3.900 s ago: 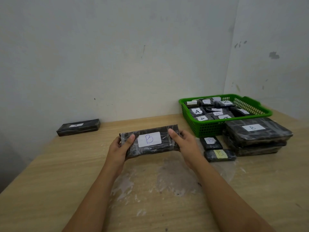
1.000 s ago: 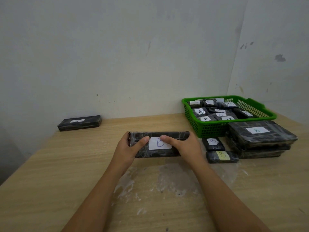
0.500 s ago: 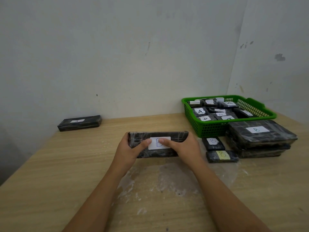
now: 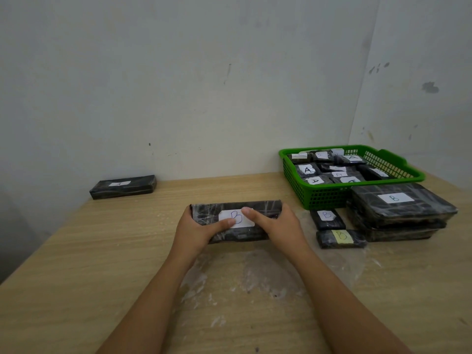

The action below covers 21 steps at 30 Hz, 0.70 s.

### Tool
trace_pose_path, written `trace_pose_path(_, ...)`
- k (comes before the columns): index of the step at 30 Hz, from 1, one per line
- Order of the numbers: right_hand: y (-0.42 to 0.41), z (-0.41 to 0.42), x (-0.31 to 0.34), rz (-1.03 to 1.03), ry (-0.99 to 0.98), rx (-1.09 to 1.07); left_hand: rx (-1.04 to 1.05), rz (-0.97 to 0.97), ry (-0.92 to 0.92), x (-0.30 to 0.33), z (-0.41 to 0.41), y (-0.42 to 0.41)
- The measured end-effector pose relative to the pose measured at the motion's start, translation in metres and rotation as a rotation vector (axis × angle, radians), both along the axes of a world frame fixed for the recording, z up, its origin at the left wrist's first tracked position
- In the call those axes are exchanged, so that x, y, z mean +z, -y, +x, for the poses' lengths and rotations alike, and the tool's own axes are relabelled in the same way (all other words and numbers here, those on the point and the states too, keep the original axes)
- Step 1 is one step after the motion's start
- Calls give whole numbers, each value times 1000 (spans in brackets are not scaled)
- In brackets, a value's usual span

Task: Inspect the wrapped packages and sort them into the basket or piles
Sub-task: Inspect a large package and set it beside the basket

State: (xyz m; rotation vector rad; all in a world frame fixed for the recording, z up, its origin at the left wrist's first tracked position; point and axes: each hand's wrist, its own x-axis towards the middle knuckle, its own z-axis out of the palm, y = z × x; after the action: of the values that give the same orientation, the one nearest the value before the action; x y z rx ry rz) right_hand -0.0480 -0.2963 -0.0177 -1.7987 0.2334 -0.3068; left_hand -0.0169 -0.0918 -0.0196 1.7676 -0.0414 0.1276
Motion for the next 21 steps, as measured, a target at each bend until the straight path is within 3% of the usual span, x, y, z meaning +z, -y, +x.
trace_pose_path(6, 10, -7, 12, 79, 86, 215, -19, -246, -139, 9, 1, -6)
trace_pose_path(14, 27, -8, 10, 109, 119, 428, -63, -298, -265, 11, 2, -10)
trace_pose_path(21, 28, -3, 12, 214, 104, 221, -226, -388, -290, 16, 2, -17)
